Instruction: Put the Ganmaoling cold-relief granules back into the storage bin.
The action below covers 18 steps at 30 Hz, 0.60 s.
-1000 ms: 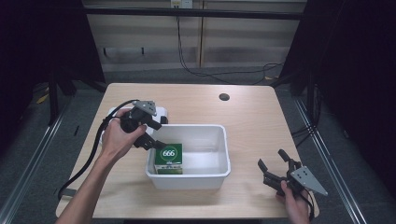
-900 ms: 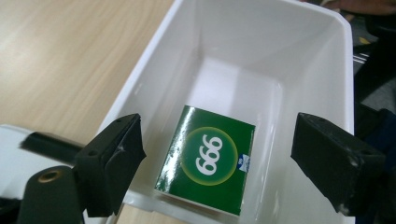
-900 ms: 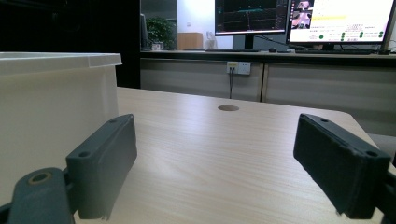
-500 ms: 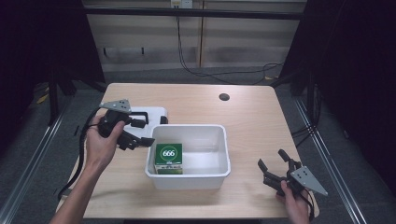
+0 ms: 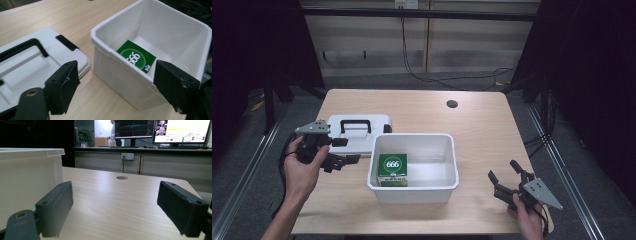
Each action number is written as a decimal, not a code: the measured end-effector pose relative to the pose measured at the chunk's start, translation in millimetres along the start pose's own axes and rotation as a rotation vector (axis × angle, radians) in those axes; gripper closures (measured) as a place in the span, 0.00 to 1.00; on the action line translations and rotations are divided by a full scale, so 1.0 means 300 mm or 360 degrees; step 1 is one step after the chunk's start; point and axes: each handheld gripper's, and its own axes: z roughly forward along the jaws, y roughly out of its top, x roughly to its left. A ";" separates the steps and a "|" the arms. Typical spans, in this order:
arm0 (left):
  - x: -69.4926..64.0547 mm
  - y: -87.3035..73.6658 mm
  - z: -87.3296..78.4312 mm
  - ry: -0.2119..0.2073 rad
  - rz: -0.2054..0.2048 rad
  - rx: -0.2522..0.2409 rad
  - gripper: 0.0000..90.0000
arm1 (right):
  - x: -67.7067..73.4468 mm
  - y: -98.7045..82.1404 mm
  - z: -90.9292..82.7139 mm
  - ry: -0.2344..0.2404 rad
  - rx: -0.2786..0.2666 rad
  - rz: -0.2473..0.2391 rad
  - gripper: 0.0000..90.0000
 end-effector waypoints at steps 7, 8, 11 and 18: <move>-0.008 -0.108 -0.018 0.0075 -0.0057 0.0041 0.24 | 0.000 0.000 0.000 -0.0003 0.0005 0.0003 0.14; -0.010 -0.119 -0.021 0.0090 -0.0058 0.0062 0.24 | 0.000 0.000 0.000 -0.0002 0.0000 -0.0001 0.14; -0.024 -0.157 -0.036 0.0162 -0.0066 0.0059 0.24 | 0.000 0.000 0.000 0.0000 -0.0002 -0.0002 0.14; -0.063 -0.266 -0.083 0.0292 -0.0109 0.0022 0.22 | 0.000 0.000 0.000 -0.0001 -0.0001 0.0000 0.14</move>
